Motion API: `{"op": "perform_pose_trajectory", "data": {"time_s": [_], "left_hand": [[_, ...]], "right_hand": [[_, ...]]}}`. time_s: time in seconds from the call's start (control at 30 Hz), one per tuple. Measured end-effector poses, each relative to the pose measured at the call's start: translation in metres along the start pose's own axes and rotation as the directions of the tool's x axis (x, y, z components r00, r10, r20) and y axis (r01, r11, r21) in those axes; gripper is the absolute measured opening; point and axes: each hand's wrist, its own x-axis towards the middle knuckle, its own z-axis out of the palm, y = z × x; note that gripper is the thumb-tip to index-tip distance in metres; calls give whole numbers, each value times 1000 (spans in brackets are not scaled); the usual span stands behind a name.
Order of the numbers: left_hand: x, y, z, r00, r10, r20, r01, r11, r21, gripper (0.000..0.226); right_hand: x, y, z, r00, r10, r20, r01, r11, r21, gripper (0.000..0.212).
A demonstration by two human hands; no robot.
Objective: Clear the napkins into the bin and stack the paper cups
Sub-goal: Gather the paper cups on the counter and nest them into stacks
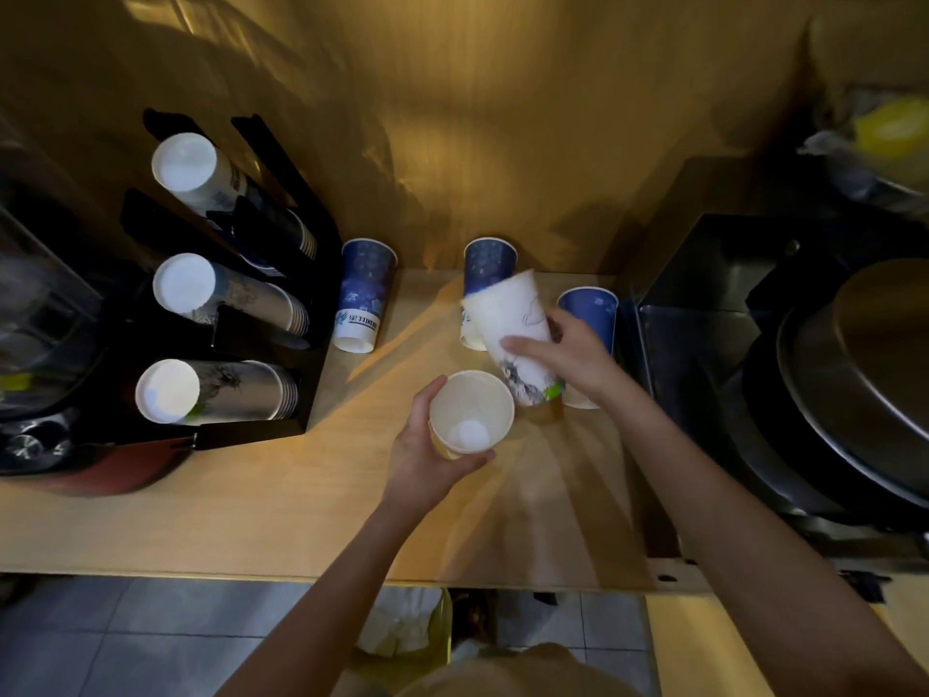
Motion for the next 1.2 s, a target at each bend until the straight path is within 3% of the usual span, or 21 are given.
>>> {"op": "perform_pose_trajectory", "data": {"time_s": [0.13,0.2,0.43,0.9,1.07,1.2], "left_hand": [[-1,1,0,1000,-1,7,1,1000,-8,96],[-1,0,0,1000,0,14,0,1000,-15,95],[-1,8,0,998,-52,-20,52,998,-45,92],[-4,10,2,996,-84,-25,84,996,-6,86],[-3,10,1,996,-87,-8,87,996,-29,89],[-3,10,1,996,-80,-24,80,997,-17,87]], "right_hand": [[-26,-30,1,993,-75,-92,101,941,323,68],[-42,-33,11,988,-114,-101,143,920,364,66],[-73,-2,52,983,-159,-91,174,967,187,103],[-84,26,60,959,-243,-143,209,953,-218,84],[-78,26,63,972,-201,-123,181,971,-155,97],[-77,25,59,987,-158,16,157,964,-215,106]]}}
